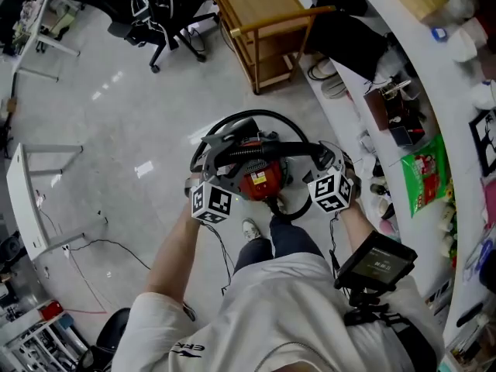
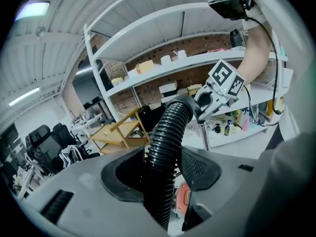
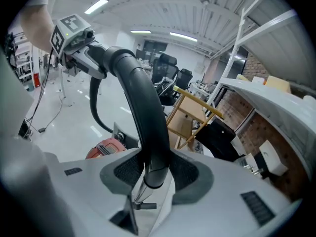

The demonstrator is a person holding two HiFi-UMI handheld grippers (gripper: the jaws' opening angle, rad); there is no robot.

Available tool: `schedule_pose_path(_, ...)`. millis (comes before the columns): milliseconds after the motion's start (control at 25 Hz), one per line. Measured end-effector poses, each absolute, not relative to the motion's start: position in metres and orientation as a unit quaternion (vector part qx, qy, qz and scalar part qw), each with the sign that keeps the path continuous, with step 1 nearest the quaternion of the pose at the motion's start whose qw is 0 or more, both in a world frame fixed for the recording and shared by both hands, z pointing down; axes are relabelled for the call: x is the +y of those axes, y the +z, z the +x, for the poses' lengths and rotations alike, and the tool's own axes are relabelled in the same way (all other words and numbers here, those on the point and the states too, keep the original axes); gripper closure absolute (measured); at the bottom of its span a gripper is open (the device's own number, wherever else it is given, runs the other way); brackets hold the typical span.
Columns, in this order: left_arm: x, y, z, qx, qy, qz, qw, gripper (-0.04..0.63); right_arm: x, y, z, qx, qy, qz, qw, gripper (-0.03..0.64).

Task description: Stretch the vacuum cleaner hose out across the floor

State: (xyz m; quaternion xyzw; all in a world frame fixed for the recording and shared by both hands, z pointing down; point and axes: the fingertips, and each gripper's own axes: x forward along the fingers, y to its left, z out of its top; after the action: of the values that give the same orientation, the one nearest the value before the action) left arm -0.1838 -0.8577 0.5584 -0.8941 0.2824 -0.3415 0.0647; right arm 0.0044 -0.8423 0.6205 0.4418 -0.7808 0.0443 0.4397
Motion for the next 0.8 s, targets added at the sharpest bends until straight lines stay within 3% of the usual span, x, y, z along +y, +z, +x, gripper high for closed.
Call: schedule_pose_path(800, -0.867, 0.441, -0.065, 0.163, -0.276, -0.930, 0.180, 0.391, -0.761, 0.487, 0.098, -0.692, 0.050, 0.611, 0.381, 0.457)
